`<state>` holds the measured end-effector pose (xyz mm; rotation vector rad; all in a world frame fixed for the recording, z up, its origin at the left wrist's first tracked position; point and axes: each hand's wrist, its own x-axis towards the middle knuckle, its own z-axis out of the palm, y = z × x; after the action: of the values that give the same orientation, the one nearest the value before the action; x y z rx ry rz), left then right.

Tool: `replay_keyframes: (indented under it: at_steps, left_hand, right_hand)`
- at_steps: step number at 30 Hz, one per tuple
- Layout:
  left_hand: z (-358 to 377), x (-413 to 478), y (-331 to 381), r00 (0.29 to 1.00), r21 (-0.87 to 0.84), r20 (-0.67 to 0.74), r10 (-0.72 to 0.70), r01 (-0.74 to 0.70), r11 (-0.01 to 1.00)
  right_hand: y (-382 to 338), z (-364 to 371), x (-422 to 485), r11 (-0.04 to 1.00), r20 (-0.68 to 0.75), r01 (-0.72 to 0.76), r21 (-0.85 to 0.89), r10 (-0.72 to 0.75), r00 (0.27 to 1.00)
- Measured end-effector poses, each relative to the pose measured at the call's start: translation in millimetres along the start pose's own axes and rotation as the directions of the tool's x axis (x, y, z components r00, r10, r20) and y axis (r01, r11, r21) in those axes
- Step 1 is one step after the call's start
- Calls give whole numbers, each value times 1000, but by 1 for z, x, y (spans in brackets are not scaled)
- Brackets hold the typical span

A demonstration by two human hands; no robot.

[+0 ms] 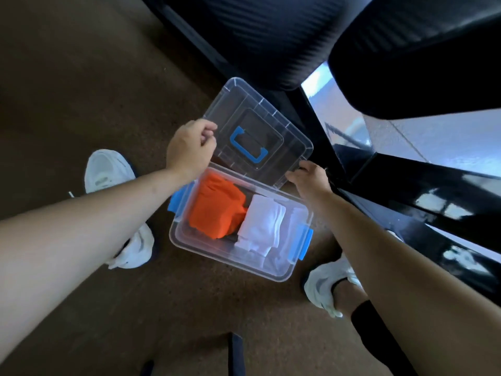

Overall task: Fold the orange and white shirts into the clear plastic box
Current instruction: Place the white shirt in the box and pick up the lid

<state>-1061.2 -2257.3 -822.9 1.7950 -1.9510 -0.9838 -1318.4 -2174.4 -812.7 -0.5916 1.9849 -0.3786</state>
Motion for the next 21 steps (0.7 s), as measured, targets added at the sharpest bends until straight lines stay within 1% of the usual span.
replay_keyframes:
  at_steps: [3, 5, 7, 9, 11, 13, 16, 18, 21]
  left_hand:
    - [6, 37, -12, 982, 72, 139, -129, 120, 990]
    - [13, 54, -16, 950, 103, 206, -232, 215, 971]
    - [19, 65, -22, 920, 103, 256, -296, 279, 955]
    - [23, 71, -30, 893, 87, 311, -325, 314, 945]
    - [24, 71, -32, 880, 44, 335, -337, 343, 938]
    - [20, 72, -33, 879, -29, 324, -350, 379, 925]
    - [5, 72, -31, 900, -131, 245, -360, 399, 908]
    - [-9, 68, -28, 916, -177, 189, -355, 387, 905]
    - [-31, 60, -27, 928, -203, 140, -344, 367, 908]
  right_hand:
    - [-7, 5, 15, 992, 2, -128, 24, 128, 992]
    - [-8, 6, 22, 982, -10, -188, 7, 188, 982]
    - [-6, 5, 26, 967, -13, -252, -22, 252, 968]
    - [-2, 8, 30, 949, 60, -314, -1, 314, 948]
    - [5, 10, 33, 947, 155, -316, 61, 303, 940]
    - [3, 11, 34, 940, 169, -296, 169, 268, 948]
    - [-11, 9, 33, 897, 146, -236, 375, 194, 970]
    - [-20, 9, 29, 869, 126, -203, 451, 163, 979]
    - [-26, 15, 19, 841, 40, -148, 520, 149, 988]
